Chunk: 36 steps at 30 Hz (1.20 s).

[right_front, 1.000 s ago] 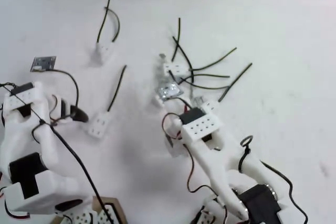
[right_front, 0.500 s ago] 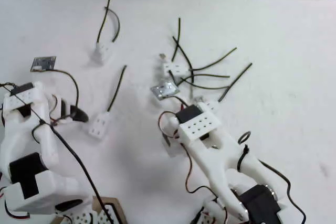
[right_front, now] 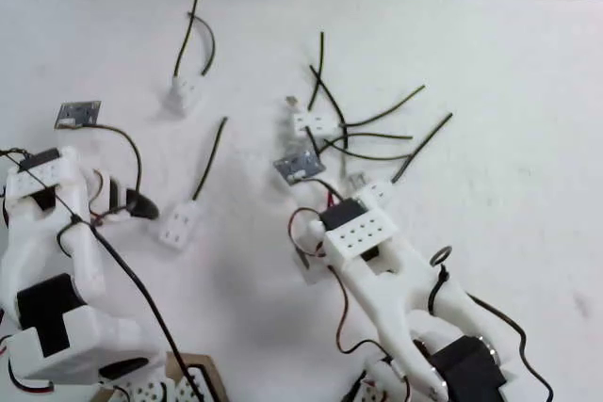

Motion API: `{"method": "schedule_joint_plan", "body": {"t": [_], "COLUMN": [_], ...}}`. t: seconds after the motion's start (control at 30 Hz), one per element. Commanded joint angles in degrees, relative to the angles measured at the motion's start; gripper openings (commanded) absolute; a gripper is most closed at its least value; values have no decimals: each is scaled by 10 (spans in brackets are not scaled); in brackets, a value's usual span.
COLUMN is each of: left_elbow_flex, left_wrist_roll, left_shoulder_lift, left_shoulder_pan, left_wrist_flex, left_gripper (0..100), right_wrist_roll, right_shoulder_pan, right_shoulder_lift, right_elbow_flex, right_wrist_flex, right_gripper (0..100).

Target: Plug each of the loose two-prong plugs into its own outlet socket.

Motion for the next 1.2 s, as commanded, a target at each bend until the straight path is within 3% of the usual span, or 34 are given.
{"method": "schedule_joint_plan", "body": {"t": [0.0,0.2,0.6,0.8,0.97,1.17], "left_elbow_flex": [1,1,1,5,5,5], "left_wrist_roll": [2,2,1,1,1,1], "left_shoulder_lift": [-21,-21,-21,-22,-22,-22], "left_shoulder_pan": [-2,-2,-2,-2,-2,-2], "left_wrist_flex": [-5,-5,-5,-5,-5,-5], "left_gripper": [354,354,354,354,354,354], "right_wrist_roll": [7,7,40,67,67,68], "right_shoulder_pan": [-6,5,46,50,48,47], "right_shoulder_lift": [0,80,131,130,111,19], "right_elbow_flex": [0,-38,-89,-95,-112,-109], "right_wrist_flex": [-10,-18,-18,5,51,62], "right_gripper": [155,153,16,26,162,122]}}
